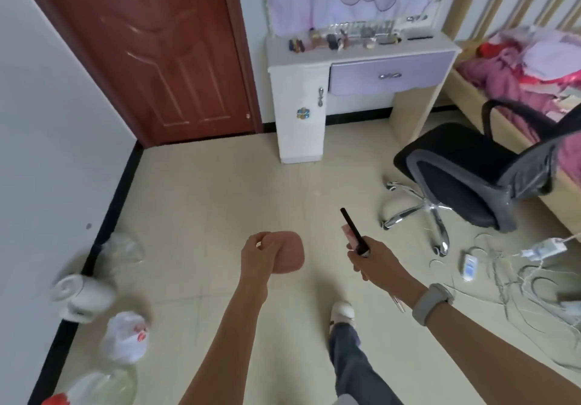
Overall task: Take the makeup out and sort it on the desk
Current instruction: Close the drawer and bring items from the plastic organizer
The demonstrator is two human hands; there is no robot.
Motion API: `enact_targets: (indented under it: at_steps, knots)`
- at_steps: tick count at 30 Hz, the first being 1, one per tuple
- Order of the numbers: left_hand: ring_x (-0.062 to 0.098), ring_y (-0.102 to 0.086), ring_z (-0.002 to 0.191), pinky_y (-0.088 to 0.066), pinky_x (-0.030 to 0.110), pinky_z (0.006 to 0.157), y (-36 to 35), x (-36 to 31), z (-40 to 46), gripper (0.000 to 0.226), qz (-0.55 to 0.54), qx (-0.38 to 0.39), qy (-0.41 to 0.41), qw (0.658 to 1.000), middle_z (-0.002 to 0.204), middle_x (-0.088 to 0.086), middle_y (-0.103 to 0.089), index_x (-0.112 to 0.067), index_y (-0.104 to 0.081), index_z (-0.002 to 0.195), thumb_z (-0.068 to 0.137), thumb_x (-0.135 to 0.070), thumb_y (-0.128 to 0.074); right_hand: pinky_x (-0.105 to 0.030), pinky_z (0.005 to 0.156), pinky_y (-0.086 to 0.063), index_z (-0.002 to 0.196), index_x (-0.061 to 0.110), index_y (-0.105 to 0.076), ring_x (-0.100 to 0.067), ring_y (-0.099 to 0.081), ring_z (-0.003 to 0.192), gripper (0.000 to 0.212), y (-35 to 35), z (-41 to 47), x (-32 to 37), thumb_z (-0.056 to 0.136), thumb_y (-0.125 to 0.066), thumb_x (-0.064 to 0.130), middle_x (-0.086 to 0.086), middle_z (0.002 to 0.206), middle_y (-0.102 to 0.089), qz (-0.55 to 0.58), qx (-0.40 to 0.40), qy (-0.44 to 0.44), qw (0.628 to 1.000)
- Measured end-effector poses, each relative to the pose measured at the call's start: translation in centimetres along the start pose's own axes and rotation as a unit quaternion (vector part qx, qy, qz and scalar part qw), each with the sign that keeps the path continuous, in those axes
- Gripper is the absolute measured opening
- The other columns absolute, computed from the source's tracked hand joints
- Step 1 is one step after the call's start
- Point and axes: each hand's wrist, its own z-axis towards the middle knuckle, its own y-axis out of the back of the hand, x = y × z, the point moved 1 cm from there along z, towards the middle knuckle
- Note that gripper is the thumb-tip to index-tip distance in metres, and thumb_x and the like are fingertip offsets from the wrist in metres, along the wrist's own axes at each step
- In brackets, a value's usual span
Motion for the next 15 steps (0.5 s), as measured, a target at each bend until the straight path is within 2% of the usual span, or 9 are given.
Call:
enact_targets:
  at_steps: [5,9,12,15]
  knots:
    - [0.025,-0.058,0.092,-0.048,0.042,0.087,-9.7,-7.4,11.4,0.023,-0.019,0.022,0.003,1.000,0.106,0.011,-0.061,-0.007,-0.056,0.108,0.086,-0.011,-0.061,-0.013,0.039,-0.037,0.089,0.013,-0.055,0.003,-0.046,0.036,0.005,6.8,14.2,4.0,0.088,-0.051,0.011,0.001,0.062,-0.055,0.031,-0.024,0.015,0.999]
    - [0.022,-0.057,0.089,-0.048,0.037,0.079,-17.3,-14.6,20.3,0.026,-0.051,0.032,-0.015,0.998,0.109,0.013,-0.059,-0.002,-0.055,0.114,0.088,-0.009,-0.056,-0.012,0.039,-0.037,0.091,0.015,-0.055,0.002,-0.047,0.037,0.005,12.5,25.3,8.8,0.088,-0.051,0.013,0.000,0.064,-0.056,0.030,-0.040,0.041,0.998]
    - [0.018,-0.059,0.084,-0.049,0.033,0.075,-21.5,-18.9,25.5,0.020,-0.067,0.052,-0.023,0.996,0.107,0.010,-0.060,-0.007,-0.057,0.109,0.089,-0.008,-0.054,-0.014,0.040,-0.040,0.092,0.013,-0.054,0.000,-0.048,0.038,0.005,15.7,31.5,11.7,0.089,-0.050,0.013,0.000,0.063,-0.056,0.024,-0.038,0.045,0.998]
    - [0.020,-0.059,0.090,-0.050,0.032,0.074,-24.5,-21.9,31.2,0.020,-0.072,0.048,-0.027,0.996,0.111,0.008,-0.059,-0.013,-0.058,0.106,0.087,-0.009,-0.058,-0.020,0.047,-0.044,0.094,0.014,-0.056,-0.010,-0.050,0.040,0.008,17.9,37.8,13.8,0.089,-0.051,0.017,0.000,0.061,-0.061,0.007,-0.021,0.043,0.999]
